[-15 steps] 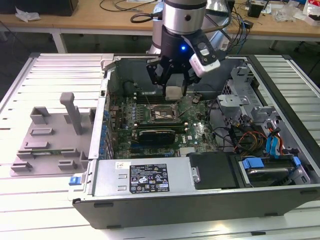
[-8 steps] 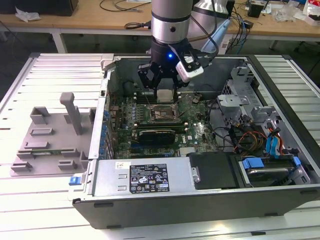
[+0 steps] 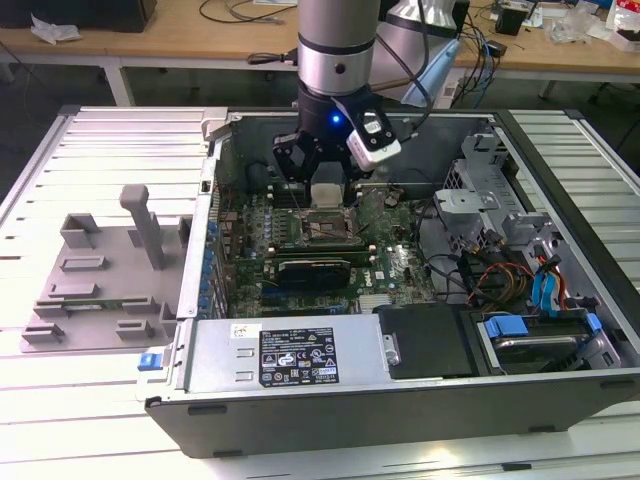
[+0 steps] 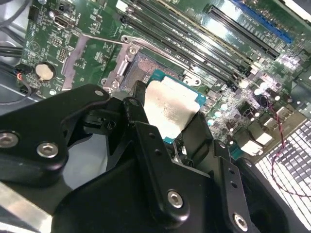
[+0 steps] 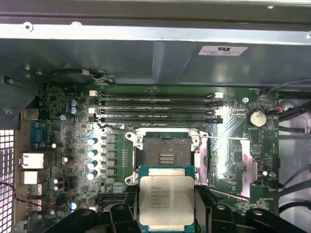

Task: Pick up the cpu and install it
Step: 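Pick up the cpu and move it towards the insertion slot, then place the cpu into insertion slot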

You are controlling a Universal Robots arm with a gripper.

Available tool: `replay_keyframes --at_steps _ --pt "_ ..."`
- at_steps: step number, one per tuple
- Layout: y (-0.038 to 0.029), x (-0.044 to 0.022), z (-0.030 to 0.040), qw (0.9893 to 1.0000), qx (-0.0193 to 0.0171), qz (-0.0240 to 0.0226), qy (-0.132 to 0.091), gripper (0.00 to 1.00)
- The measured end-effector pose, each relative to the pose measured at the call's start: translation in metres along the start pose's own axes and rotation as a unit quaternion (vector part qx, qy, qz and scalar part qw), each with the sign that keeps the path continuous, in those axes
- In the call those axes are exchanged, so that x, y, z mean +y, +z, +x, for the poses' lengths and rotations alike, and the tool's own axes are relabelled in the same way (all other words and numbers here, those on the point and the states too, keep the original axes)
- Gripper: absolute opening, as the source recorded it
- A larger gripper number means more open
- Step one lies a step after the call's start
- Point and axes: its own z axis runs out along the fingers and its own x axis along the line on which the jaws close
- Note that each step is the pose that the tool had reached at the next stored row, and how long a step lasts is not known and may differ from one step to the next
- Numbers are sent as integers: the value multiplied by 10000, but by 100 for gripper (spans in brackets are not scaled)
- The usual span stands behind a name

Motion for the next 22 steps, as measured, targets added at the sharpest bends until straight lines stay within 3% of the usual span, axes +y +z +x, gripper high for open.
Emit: replay_keyframes --at_steps 3,17,18,20,22 --pt "31 19 1 10000 -7 14 -35 55" --pt "37 19 2 10000 -7 16 -34 55" --pt "37 18 2 10000 -9 17 23 55" --pt "39 18 2 9992 -21 28 397 55" --pt "41 18 2 9976 -30 36 696 55"
